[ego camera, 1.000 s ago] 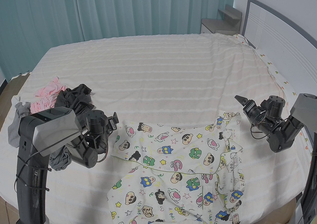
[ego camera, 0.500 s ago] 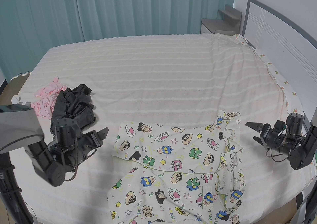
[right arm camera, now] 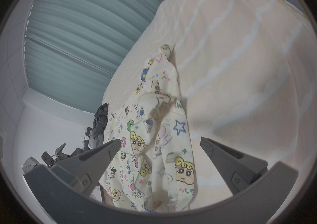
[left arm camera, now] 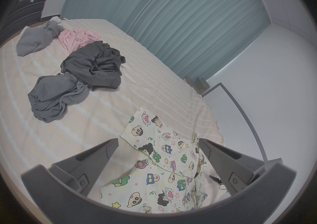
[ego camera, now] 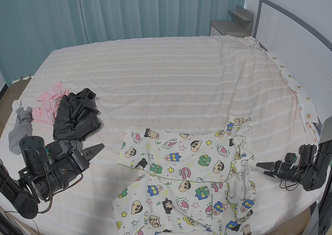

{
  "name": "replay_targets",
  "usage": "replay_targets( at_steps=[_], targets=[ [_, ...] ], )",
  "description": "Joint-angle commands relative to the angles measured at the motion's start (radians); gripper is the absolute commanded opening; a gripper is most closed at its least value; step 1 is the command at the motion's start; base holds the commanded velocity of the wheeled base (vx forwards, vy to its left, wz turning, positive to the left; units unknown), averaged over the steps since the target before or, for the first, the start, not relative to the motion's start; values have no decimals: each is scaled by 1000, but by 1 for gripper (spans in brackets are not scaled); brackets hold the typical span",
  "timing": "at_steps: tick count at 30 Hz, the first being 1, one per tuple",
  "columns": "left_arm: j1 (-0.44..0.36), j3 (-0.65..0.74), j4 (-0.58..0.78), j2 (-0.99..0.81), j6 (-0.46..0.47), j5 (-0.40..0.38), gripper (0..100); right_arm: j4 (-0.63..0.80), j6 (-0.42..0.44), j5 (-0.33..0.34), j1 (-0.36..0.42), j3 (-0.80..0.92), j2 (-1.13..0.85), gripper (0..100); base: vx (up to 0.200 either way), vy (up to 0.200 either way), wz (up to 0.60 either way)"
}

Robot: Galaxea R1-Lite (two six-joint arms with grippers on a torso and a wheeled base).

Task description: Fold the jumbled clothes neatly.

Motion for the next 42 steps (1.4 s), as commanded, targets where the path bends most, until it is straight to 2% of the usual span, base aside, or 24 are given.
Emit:
replay_targets(
  at_steps=[1, 5, 12, 17, 23, 24, 26, 31, 41, 42],
  targets=[
    [1, 9, -1, -33, -2, -1, 100, 0, 0, 7, 8, -2, 65, 100, 0, 0, 0],
    [-1, 9, -1, -32, -2, -1, 100, -4, 1, 0, 36, -13, 90, 100, 0, 0, 0],
    [1, 7, -1, -17, -1, 0, 100, -7, 0, -3, 39, -50, 107, 100, 0, 0, 0],
    [1, 5, -1, -15, -1, 0, 100, -10, -9, -38, 65, -53, 124, 100, 0, 0, 0],
    [-1, 5, -1, -10, -1, 0, 100, -58, -8, -49, 85, -39, 148, 100, 0, 0, 0],
    [-1, 5, -1, -10, -1, 0, 100, -72, -9, -49, 93, -28, 153, 0, 0, 0, 0],
    [-1, 5, -1, -10, -1, 0, 100, -99, -8, -53, 111, -17, 165, 0, 0, 0, 0],
    [1, 5, -2, -10, -1, 0, 100, -178, -11, -164, 145, -13, 223, 0, 0, 0, 0],
    [1, 5, -2, -12, -1, 2, 100, -207, -8, -207, 153, -5, 234, 0, 0, 0, 0],
    [1, 5, -2, -12, -1, 2, 100, -207, -8, -207, 153, -5, 234, 100, 0, 0, 0]
  ],
)
